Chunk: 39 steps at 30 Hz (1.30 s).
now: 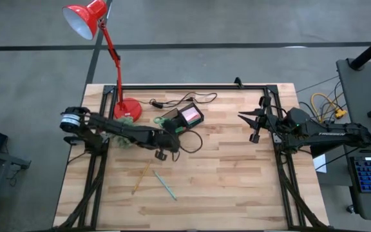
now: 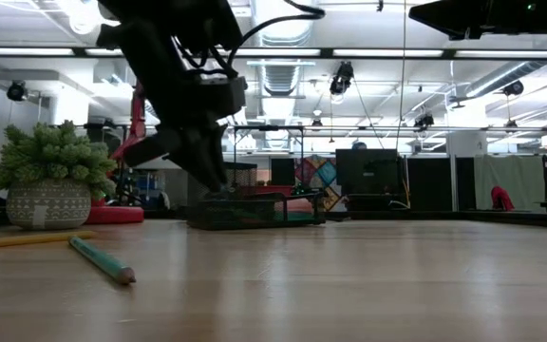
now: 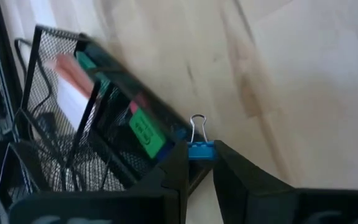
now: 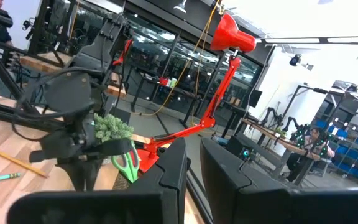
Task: Pick and place office supplies into organizer
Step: Put the blue binder clip into the black desk organizer, then put the blue pencil into the black desk organizer
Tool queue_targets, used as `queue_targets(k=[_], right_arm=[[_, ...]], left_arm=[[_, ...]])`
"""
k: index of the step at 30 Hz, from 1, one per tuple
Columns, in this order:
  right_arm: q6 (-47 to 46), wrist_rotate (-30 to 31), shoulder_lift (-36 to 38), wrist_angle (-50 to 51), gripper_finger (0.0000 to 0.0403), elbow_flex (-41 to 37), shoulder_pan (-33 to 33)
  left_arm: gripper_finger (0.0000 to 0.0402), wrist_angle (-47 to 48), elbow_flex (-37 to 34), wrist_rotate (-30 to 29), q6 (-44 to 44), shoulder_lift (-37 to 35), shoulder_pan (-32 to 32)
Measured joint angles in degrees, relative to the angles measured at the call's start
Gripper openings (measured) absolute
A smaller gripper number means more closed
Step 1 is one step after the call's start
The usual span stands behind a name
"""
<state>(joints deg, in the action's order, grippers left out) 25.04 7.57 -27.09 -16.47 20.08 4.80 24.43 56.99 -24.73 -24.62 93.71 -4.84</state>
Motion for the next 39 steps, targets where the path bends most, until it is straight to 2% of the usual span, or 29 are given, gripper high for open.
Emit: queue_targets(k=[14,27,39], right_arm=[[0.0,0.0,0.0,0.0,0.0038,0.0,0.0],[0.0,0.0,0.0,0.04,0.0038,0.0,0.0],[0.0,0.0,0.0,0.39,0.0038,0.0,0.0]], left_arm=[[0.0036,0.05,-0.13,-1.29,0.2,0.0,5.55],[0.0069,0.05,-0.19,-1.29,0.22,0.11,5.88],[0.0075,0.06,-0.24,-1.29,0.24,0.2,5.9]])
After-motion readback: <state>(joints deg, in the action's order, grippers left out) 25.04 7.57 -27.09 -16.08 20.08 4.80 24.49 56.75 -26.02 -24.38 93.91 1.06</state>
